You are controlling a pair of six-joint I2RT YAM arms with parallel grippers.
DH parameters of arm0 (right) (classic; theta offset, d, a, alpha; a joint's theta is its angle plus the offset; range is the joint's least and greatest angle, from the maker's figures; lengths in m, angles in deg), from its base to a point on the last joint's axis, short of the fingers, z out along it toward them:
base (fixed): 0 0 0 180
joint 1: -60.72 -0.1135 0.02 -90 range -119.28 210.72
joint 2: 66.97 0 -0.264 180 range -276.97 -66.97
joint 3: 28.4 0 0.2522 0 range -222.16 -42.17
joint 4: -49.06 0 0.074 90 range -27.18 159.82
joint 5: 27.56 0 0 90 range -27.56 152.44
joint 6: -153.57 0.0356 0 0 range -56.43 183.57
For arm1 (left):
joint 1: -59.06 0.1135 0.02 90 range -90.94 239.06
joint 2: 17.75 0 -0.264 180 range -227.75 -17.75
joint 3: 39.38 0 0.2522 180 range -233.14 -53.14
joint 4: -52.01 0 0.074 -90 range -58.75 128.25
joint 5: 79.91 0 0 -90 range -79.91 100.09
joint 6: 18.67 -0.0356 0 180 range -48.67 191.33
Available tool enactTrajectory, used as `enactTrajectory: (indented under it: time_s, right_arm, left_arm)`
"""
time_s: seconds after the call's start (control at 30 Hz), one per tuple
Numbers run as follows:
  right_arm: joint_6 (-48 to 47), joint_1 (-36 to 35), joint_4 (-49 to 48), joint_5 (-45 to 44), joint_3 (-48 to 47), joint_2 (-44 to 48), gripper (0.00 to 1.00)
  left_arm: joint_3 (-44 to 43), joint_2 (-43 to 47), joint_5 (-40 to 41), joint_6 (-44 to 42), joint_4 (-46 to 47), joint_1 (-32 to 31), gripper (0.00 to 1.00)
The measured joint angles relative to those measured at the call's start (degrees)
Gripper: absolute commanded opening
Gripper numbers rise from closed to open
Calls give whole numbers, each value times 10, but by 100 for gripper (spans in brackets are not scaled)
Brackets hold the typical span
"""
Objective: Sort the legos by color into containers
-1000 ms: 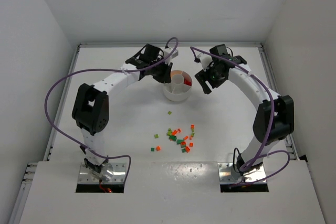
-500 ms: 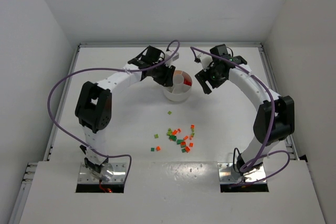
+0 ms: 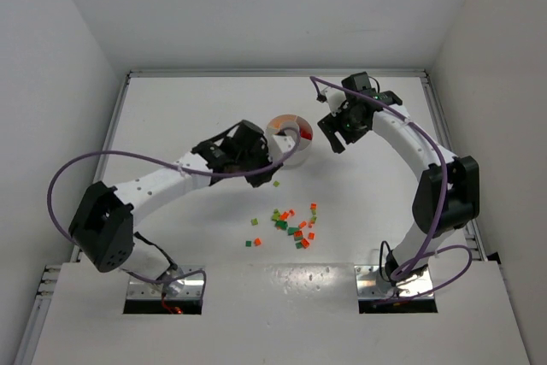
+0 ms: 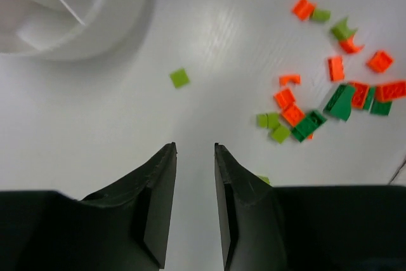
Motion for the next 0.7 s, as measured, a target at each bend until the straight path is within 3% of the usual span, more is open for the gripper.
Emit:
enactTrajectory:
  time_s: [0.3, 0.53, 0.7]
  right_arm:
    - [0, 0, 0, -2, 0, -6, 76]
    - [0, 0, 0, -2, 0, -6, 76]
    - [0, 0, 0, -6, 3, -6, 76]
  left_arm:
    - [154, -4, 83, 34, 95, -36, 35]
    - [109, -112, 122, 106, 161, -45, 33]
    - [69, -175, 135, 143, 174, -47, 41]
